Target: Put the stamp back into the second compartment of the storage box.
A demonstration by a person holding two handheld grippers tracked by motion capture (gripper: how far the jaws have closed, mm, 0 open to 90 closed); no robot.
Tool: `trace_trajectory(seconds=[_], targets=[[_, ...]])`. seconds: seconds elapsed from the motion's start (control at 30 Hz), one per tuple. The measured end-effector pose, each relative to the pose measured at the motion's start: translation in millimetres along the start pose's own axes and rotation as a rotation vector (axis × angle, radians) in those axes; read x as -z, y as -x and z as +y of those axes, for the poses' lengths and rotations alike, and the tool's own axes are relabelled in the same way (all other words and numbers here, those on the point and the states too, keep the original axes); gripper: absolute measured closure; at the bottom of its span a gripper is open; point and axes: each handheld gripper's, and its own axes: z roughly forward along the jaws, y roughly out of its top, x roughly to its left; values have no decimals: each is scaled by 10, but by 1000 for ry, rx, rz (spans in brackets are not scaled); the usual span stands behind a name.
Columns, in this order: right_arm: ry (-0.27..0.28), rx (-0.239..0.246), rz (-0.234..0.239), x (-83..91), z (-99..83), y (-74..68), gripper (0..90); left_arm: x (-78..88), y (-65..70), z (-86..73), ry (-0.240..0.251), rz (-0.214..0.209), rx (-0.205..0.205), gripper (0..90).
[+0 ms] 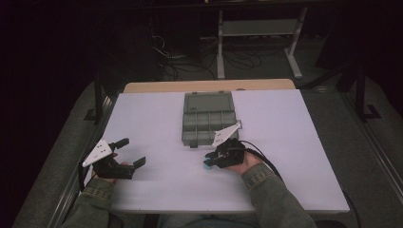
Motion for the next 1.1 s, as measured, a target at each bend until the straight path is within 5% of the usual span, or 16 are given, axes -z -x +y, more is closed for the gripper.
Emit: trace_trajectory(seconds=[1.1], targets=[[33, 2, -24, 296, 334, 150, 715, -3, 1, 0, 1, -2, 0, 0]])
